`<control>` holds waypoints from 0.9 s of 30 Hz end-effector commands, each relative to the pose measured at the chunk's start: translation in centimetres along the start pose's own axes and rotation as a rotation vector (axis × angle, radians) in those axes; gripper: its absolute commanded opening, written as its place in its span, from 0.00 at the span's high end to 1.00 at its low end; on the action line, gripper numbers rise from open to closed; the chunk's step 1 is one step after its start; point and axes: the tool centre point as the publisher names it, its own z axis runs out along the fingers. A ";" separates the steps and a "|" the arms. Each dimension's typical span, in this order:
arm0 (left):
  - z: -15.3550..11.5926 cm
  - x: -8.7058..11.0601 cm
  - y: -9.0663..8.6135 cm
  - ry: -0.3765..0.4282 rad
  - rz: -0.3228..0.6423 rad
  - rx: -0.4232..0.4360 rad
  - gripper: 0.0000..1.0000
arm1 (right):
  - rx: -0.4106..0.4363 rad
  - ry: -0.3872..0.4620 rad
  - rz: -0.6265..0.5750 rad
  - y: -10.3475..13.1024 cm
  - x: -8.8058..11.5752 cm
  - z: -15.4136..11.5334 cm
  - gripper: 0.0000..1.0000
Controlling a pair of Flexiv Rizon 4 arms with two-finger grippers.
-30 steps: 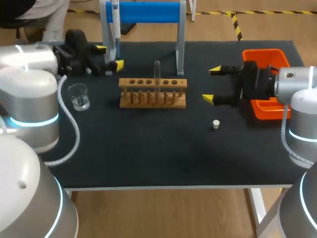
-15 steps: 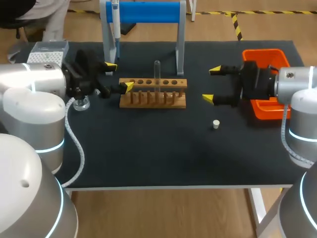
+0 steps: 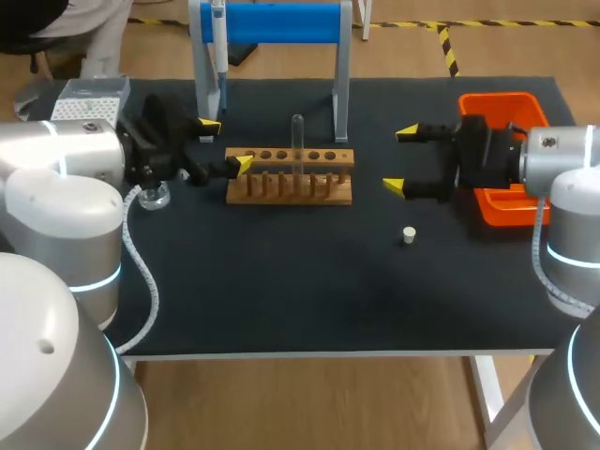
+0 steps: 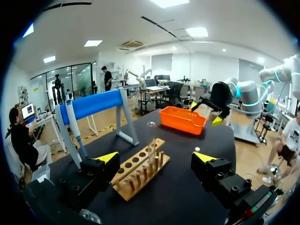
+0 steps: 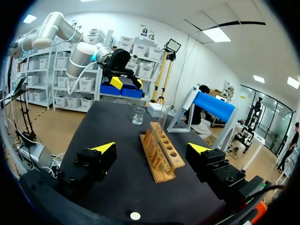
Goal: Invert the test tube, pick up the pipette, mount the tip to pipette, aspirate from beaker and dispense into the tube, eject the tip, return the pipette, and cap with the stopper.
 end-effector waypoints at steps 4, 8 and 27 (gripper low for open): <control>0.0 0.0 0.1 0.001 0.000 0.005 0.00 | -0.001 -0.001 -0.001 -0.1 0.1 0.0 0.00; 0.0 0.0 0.1 0.001 0.000 0.005 0.00 | -0.042 0.046 -0.020 0.4 -1.1 1.8 0.00; 0.0 0.0 0.1 0.001 0.000 0.005 0.00 | -0.227 0.326 -0.034 1.8 -4.5 9.2 0.00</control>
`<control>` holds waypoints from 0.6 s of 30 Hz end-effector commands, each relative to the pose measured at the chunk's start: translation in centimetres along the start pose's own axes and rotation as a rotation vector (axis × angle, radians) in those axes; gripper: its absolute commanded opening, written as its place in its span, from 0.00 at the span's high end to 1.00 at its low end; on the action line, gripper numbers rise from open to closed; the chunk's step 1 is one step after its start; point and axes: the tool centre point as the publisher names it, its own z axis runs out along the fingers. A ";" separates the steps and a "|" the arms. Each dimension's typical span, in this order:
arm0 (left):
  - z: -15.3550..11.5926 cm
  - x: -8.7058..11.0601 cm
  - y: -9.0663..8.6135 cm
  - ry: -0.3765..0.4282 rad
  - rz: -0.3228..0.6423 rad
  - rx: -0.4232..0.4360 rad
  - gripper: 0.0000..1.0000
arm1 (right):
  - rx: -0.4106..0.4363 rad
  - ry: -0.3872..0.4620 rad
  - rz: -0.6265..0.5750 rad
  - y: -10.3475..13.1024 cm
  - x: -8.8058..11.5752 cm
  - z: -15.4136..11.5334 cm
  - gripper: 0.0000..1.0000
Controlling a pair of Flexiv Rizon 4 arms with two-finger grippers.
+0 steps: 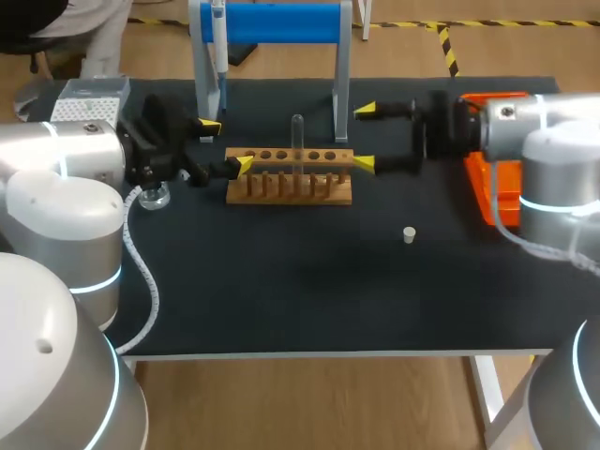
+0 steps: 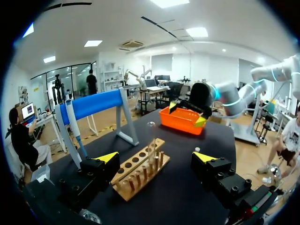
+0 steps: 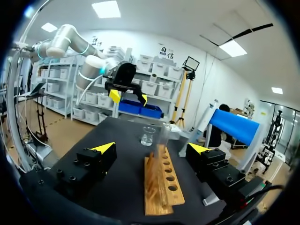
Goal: Invert the test tube, pick up the pipette, mount the tip to pipette, aspirate from beaker and dispense into the tube, eject the tip, return the pipette, and cap with the stopper.
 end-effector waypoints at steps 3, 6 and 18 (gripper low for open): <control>-0.1 0.0 0.1 0.002 0.000 0.003 0.00 | -0.054 0.121 0.044 -0.8 -2.3 2.3 0.00; -0.1 0.0 0.1 0.002 0.000 0.003 0.00 | -0.090 0.156 0.069 -0.7 -2.2 2.8 0.00; -0.1 0.0 0.1 0.002 0.000 0.003 0.00 | -0.165 0.213 0.123 -1.1 -2.8 5.7 0.00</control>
